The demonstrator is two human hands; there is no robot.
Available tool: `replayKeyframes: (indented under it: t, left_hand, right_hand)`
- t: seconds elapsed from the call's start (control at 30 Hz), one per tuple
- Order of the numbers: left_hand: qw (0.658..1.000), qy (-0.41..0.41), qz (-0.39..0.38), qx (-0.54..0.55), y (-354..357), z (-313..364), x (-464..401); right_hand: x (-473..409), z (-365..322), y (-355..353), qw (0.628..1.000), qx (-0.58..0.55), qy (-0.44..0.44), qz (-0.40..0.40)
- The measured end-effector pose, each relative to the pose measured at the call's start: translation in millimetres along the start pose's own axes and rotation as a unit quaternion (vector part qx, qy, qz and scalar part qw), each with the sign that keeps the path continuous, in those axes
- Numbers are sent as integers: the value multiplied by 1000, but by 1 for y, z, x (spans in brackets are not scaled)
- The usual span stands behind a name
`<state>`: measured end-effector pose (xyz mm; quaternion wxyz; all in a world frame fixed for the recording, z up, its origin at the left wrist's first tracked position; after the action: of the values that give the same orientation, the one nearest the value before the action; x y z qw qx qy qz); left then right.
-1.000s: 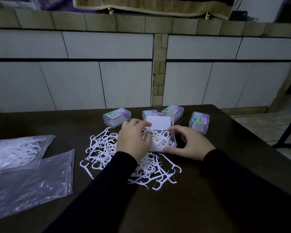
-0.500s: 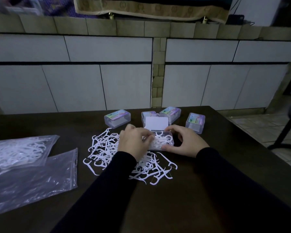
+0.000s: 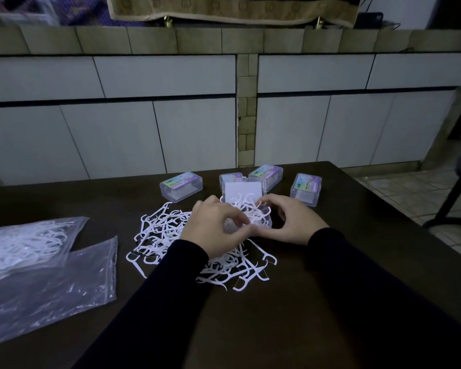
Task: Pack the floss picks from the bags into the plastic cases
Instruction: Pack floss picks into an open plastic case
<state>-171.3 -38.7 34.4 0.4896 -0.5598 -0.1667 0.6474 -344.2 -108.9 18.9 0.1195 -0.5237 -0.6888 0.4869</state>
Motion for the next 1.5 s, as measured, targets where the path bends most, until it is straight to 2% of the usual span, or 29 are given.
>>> replayKeyframes:
  t: [0.23,0.4,0.47,0.53,0.67,0.8,0.9,0.97,1.07,1.13,1.2,1.23,1.27,1.33,1.4,1.5]
  left_hand:
    - [1000,-6,19,-9,3,0,-4]
    - [993,-10,86,-80,-3,-12,-9]
    - [992,-12,73,-97,-1,-14,-10]
    - [995,2,77,-69,2,-6,-10]
    - [996,73,49,-5,14,23,-10]
    - [998,24,11,50,25,29,-16]
    - [997,-4,30,73,20,22,-20]
    - [997,4,61,48,14,15,-20]
    - [999,20,8,-23,14,9,-19]
    - [999,-22,33,-36,10,1,-20]
    - [987,-113,99,-55,1,-15,-21]
    - [979,-160,108,-61,-1,-23,-19]
    - [974,-199,95,-49,-1,-30,-17]
    - [966,-251,52,44,4,-35,-13]
    - [961,-257,35,95,8,-34,-11]
    - [970,-230,30,74,10,-34,-12]
  right_hand:
    - [-2,3,2,1000,-4,4,-5]
    - [-3,3,1,1000,1,10,-14]
    - [-3,3,1,1000,-4,10,-18]
    - [-3,3,1,1000,-13,8,-23]
    - [-5,7,1,999,-44,10,-27]
    - [-5,8,1,998,-54,6,-29]
    - [-4,7,1,998,-64,7,-24]
    - [-4,7,1,998,-59,8,-23]
    - [-3,6,1,998,-53,11,-23]
    - [-3,5,0,998,-46,14,-27]
    - [-2,4,-1,999,-37,18,-29]
    - [-2,4,-1,999,-33,20,-28]
    - [-1,3,-1,999,-31,22,-28]
    - [-1,2,-1,999,-28,28,-30]
    - [-1,1,-2,999,-24,34,-32]
    - [0,-1,-3,999,-19,38,-33]
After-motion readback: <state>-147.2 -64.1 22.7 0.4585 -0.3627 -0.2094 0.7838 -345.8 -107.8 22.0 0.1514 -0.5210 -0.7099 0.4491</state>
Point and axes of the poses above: each hand's wrist, its own x-axis away from the middle knuckle, its own y-axis out of the palm, z = x × y, the point moved 3 cm from there along -x, towards the middle knuckle, and after that the axes turned 9 degrees about z, right-handed, at the moved point
